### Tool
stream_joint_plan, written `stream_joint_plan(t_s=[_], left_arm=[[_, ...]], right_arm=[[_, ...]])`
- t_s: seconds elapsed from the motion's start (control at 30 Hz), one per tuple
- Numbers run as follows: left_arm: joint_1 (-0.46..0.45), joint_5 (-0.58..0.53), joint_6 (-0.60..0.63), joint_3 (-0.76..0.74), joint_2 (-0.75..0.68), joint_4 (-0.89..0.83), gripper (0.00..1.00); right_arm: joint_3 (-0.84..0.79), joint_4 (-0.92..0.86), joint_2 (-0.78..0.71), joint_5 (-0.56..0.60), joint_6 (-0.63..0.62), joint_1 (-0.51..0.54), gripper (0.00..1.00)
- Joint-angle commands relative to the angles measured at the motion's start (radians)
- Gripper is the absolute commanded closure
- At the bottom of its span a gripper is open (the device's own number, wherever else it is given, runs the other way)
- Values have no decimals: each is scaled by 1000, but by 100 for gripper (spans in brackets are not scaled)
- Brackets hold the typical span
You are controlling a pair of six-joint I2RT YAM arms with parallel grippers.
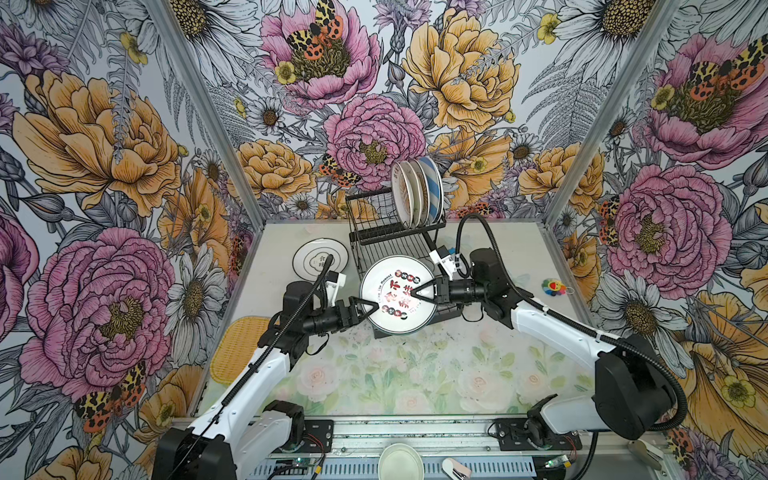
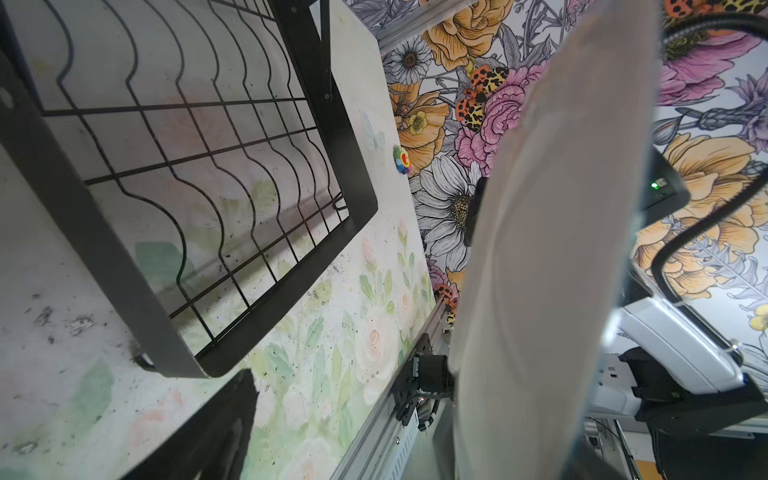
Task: Load the plates into the dish rack
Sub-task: 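Carry the red-lettered plate into the rack with the right gripper while the left releases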
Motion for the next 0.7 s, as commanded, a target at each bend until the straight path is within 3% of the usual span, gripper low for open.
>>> stream_joint_plan(t_s=[0.0,0.33,0.67], left_arm=[[13,-91,66,43,-21,-85,5],[19,-291,155,105,-14,-212,1],[24,-424,184,116,-6,-273,1]], right_arm=[[70,-135,-75,187,-83,7,100],[238,-362,-130,673,-174,118,100],[491,-467,-53,1060,-274,252,100]])
